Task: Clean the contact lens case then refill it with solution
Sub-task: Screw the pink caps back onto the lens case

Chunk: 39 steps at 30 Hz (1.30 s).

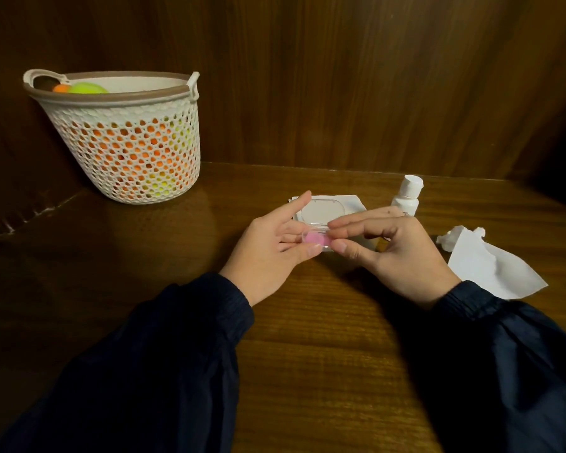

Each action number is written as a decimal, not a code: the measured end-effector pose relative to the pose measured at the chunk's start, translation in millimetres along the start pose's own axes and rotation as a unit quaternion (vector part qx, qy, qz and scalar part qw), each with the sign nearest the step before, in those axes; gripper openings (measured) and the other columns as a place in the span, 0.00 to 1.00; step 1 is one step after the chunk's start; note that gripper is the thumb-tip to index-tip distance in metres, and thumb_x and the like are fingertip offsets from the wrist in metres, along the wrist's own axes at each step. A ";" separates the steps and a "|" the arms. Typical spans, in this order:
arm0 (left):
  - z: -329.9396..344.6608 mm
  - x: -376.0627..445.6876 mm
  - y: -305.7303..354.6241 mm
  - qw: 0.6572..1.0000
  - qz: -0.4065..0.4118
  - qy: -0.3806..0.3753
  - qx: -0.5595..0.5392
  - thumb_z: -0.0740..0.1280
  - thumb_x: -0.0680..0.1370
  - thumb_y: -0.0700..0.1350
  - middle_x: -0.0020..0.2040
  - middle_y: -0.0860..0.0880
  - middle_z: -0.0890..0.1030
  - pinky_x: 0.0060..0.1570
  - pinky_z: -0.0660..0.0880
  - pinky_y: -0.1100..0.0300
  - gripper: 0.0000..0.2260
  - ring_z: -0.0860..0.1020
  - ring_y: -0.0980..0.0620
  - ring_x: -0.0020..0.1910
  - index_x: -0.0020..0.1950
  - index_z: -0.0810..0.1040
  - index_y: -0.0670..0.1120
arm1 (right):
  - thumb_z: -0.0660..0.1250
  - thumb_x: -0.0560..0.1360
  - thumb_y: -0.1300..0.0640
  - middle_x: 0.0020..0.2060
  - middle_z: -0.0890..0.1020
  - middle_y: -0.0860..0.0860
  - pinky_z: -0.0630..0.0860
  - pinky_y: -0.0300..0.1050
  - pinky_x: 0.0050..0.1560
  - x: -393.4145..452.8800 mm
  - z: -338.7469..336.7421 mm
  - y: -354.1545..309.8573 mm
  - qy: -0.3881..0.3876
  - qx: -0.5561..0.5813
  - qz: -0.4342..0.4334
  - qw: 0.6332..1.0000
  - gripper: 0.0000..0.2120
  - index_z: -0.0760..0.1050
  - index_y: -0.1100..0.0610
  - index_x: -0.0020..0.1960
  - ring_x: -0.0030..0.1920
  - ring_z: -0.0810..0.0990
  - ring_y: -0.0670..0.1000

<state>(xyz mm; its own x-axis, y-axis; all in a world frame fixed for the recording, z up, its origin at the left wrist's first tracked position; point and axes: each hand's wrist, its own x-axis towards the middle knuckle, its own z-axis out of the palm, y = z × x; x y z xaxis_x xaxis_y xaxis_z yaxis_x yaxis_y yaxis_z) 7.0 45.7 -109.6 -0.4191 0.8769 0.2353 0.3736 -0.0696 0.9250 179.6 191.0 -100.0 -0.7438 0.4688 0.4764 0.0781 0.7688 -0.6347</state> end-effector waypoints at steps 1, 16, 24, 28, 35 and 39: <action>-0.6 0.3 0.4 1.000 0.001 0.001 0.000 0.75 0.79 0.41 0.62 0.54 0.86 0.58 0.78 0.71 0.36 0.83 0.63 0.60 0.83 0.64 0.57 | 0.77 0.72 0.42 0.57 0.86 0.36 0.77 0.49 0.65 -0.7 0.1 0.1 0.016 0.003 0.000 1.000 0.14 0.87 0.43 0.57 0.64 0.80 0.42; -1.2 -3.5 8.2 0.999 0.037 -0.001 -0.023 0.75 0.80 0.42 0.58 0.54 0.87 0.54 0.80 0.68 0.14 0.85 0.60 0.57 0.63 0.80 0.54 | 0.82 0.72 0.54 0.59 0.85 0.44 0.83 0.52 0.63 -3.3 -0.8 2.1 0.011 0.060 -0.035 0.998 0.22 0.83 0.52 0.65 0.62 0.84 0.49; -1.8 -2.8 7.9 0.998 0.032 -0.011 -0.055 0.77 0.77 0.41 0.59 0.53 0.86 0.55 0.81 0.65 0.15 0.85 0.58 0.59 0.62 0.81 0.51 | 0.80 0.72 0.48 0.58 0.86 0.43 0.82 0.56 0.63 -3.5 0.1 3.1 0.025 0.066 -0.043 0.997 0.21 0.84 0.50 0.62 0.62 0.84 0.48; -1.6 -3.3 7.6 0.998 0.032 -0.010 -0.053 0.76 0.78 0.42 0.59 0.53 0.86 0.55 0.81 0.65 0.13 0.85 0.58 0.58 0.61 0.82 0.50 | 0.79 0.73 0.48 0.57 0.87 0.41 0.83 0.56 0.62 -3.0 0.9 3.1 0.029 0.063 -0.065 0.995 0.17 0.85 0.49 0.61 0.62 0.85 0.48; -1.6 -3.5 8.3 0.998 0.032 -0.009 -0.051 0.75 0.79 0.42 0.58 0.51 0.87 0.57 0.82 0.60 0.10 0.85 0.56 0.58 0.59 0.83 0.48 | 0.79 0.75 0.52 0.55 0.88 0.43 0.83 0.50 0.61 -2.5 1.1 1.8 0.032 0.052 -0.095 0.994 0.13 0.87 0.51 0.58 0.59 0.86 0.49; -1.6 -3.2 7.7 0.998 0.033 -0.010 -0.047 0.74 0.79 0.42 0.57 0.49 0.87 0.58 0.83 0.57 0.09 0.86 0.54 0.57 0.58 0.83 0.48 | 0.79 0.74 0.54 0.54 0.88 0.44 0.82 0.44 0.59 -3.9 1.2 0.3 0.039 0.044 -0.101 0.993 0.12 0.88 0.51 0.57 0.57 0.86 0.47</action>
<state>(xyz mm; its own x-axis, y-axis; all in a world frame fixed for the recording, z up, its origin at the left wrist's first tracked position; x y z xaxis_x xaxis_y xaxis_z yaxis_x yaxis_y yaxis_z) 10.0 41.6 -102.8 -0.3789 0.8783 0.2915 0.3207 -0.1708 0.9316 181.7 188.9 -102.8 -0.6839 0.3445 0.6431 -0.1274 0.8115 -0.5703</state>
